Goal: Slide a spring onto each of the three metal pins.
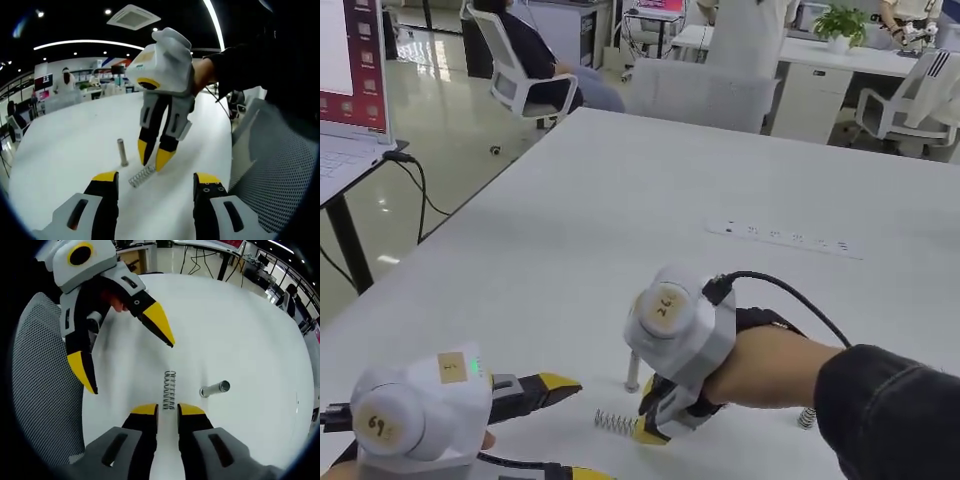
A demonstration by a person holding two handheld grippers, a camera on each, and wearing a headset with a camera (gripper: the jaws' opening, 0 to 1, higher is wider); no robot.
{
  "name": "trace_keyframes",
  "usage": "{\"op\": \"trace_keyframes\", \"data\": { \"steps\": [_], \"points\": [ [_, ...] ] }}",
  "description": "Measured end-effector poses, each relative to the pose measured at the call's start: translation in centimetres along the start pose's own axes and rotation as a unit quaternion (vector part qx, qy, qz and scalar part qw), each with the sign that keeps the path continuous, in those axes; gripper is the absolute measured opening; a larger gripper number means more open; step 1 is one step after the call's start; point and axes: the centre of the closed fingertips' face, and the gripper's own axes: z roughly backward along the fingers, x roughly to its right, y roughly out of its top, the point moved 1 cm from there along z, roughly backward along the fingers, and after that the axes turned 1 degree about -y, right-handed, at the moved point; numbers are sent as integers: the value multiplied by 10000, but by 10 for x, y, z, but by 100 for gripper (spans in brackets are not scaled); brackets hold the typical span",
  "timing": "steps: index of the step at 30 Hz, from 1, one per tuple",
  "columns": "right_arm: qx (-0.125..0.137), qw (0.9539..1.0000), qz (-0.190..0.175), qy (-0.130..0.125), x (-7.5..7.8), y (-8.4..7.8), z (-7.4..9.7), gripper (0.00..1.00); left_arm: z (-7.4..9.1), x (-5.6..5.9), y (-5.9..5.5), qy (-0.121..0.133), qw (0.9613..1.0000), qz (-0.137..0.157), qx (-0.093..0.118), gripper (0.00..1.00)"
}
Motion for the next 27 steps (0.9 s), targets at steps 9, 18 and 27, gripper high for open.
{"op": "trace_keyframes", "data": {
  "steps": [9,18,27],
  "points": [
    [-104,9999,57,-24,2,1,-6,11,0,-1,0,4,10000,12,-3,55],
    [-189,9998,56,-3,2,0,-9,8,2,-2,-2,18,10000,36,-6,54],
    [-240,9997,51,-4,-1,-2,-7,8,2,-1,-2,7,10000,24,-6,54]
  ]
}}
